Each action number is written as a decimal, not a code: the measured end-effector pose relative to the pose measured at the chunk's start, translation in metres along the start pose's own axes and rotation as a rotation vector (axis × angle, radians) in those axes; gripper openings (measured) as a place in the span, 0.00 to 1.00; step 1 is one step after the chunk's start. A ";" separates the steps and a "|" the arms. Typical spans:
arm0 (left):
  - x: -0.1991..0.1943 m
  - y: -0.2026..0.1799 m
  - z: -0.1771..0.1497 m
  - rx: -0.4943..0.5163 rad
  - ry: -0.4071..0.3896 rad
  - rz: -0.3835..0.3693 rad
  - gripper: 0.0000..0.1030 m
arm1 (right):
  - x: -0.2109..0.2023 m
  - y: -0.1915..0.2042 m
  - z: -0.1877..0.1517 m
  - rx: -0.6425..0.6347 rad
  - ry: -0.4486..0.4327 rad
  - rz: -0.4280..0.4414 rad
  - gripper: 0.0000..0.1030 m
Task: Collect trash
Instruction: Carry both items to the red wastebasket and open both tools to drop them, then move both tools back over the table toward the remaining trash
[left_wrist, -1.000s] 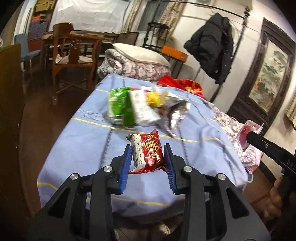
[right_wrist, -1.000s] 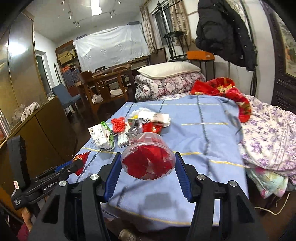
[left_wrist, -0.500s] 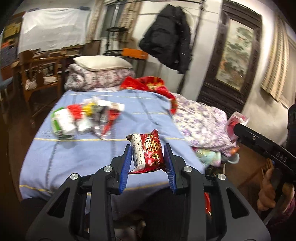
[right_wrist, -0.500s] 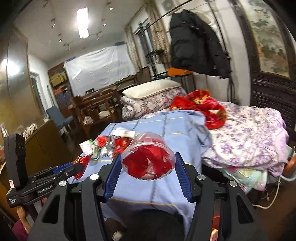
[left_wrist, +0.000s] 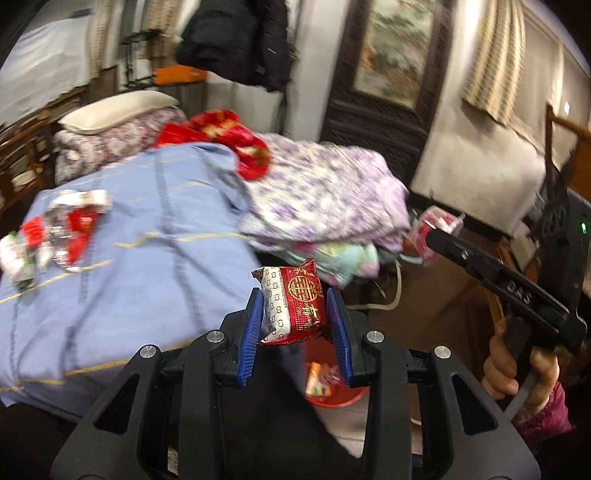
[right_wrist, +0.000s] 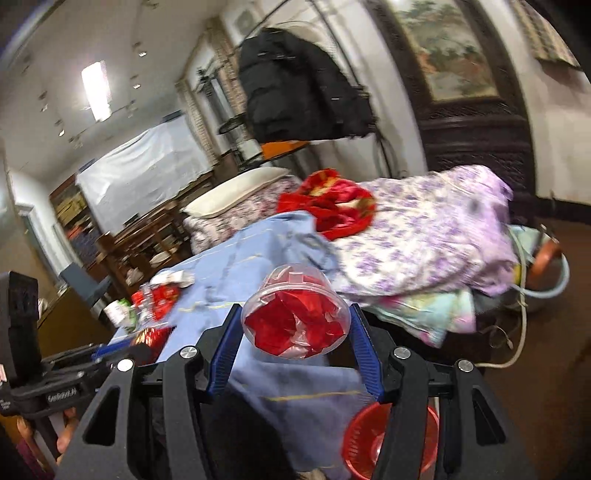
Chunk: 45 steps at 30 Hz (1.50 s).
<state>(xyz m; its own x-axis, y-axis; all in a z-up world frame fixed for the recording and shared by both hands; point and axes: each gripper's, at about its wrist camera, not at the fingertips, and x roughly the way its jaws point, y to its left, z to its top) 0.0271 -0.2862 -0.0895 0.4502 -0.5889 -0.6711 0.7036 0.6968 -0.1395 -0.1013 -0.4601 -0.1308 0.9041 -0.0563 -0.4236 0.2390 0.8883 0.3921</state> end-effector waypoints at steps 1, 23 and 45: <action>0.008 -0.007 -0.001 0.014 0.016 -0.008 0.35 | -0.001 -0.011 -0.002 0.013 -0.001 -0.014 0.55; 0.111 -0.056 -0.017 0.118 0.195 0.001 0.83 | 0.038 -0.132 -0.066 0.257 0.144 -0.108 0.55; 0.030 0.019 0.000 -0.043 0.027 0.152 0.90 | 0.035 -0.080 -0.044 0.104 0.171 -0.107 0.69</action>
<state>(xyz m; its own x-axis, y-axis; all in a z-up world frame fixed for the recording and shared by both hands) 0.0542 -0.2906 -0.1120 0.5344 -0.4645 -0.7061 0.6042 0.7941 -0.0651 -0.1038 -0.5132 -0.2129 0.8003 -0.0615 -0.5964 0.3737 0.8290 0.4161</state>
